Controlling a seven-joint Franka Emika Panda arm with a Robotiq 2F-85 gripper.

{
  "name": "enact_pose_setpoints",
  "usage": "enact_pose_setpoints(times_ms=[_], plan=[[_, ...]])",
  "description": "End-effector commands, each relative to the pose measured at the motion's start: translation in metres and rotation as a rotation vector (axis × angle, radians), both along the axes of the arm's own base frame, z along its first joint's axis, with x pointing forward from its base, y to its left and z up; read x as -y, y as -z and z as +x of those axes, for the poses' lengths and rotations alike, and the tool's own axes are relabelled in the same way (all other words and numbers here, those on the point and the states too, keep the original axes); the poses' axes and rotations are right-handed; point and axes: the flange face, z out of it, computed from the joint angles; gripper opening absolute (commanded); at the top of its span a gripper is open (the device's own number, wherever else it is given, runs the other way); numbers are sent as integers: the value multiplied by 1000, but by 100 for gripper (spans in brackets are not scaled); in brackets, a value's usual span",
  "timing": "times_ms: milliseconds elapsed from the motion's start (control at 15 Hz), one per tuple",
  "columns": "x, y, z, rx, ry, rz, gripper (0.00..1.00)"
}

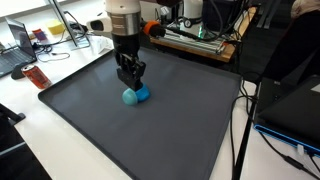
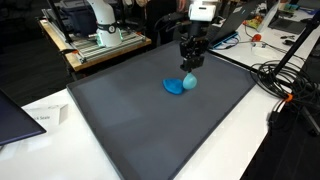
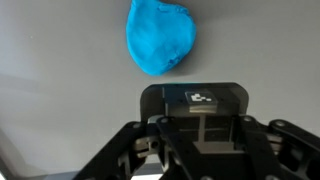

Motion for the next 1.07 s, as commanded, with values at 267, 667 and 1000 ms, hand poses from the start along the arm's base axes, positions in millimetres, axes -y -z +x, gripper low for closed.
enact_pose_setpoints(times_ms=[267, 667, 1000], plan=[[12, -9, 1, -26, 67, 105, 22], [37, -29, 15, -54, 102, 209, 22], [61, -45, 26, -86, 84, 254, 22]])
